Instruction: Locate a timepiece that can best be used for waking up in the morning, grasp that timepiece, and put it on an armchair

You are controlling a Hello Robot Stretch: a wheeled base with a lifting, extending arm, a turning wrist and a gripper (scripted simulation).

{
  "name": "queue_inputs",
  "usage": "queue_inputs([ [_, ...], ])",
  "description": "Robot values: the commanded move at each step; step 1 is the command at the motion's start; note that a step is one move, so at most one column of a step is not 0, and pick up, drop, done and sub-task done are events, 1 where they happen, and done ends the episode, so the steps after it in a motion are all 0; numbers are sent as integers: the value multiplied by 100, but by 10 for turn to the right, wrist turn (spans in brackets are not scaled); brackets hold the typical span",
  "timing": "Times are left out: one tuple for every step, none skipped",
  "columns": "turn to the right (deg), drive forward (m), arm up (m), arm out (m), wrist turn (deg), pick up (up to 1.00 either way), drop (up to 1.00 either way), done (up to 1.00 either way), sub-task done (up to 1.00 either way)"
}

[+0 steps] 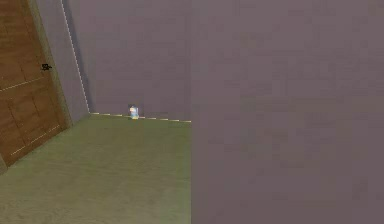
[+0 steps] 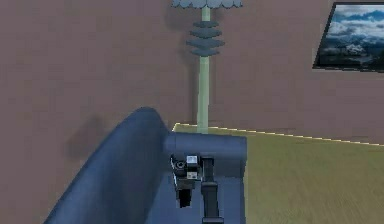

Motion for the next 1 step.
queue_inputs([
  [0,0,10,0,0,0,0,0,0],
])
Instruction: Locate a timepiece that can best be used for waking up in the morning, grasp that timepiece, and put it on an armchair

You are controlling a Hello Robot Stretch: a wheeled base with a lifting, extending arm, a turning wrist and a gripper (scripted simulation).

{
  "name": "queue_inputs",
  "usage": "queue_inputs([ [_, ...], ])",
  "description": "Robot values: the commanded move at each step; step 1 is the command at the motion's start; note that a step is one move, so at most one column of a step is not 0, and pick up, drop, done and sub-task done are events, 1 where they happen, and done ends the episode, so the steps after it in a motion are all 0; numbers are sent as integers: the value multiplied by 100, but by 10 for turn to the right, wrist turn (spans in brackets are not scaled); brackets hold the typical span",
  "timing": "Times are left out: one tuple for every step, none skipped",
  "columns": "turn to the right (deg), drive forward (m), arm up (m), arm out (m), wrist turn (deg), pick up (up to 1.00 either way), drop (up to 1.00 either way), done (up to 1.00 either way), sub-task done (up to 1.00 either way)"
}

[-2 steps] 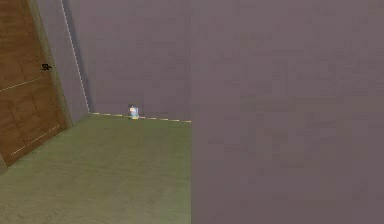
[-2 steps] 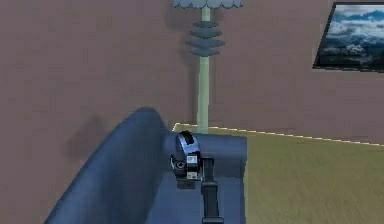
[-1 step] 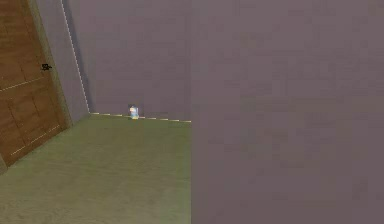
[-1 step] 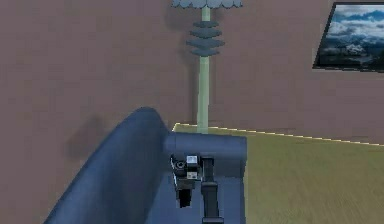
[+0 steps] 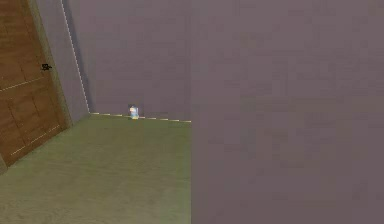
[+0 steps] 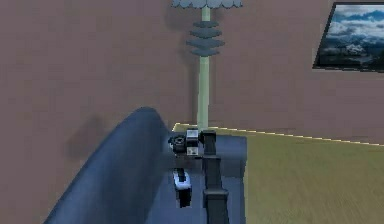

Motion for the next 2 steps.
queue_inputs([
  [0,0,0,-8,0,0,0,0,0],
  [0,0,0,0,0,0,0,100,0],
])
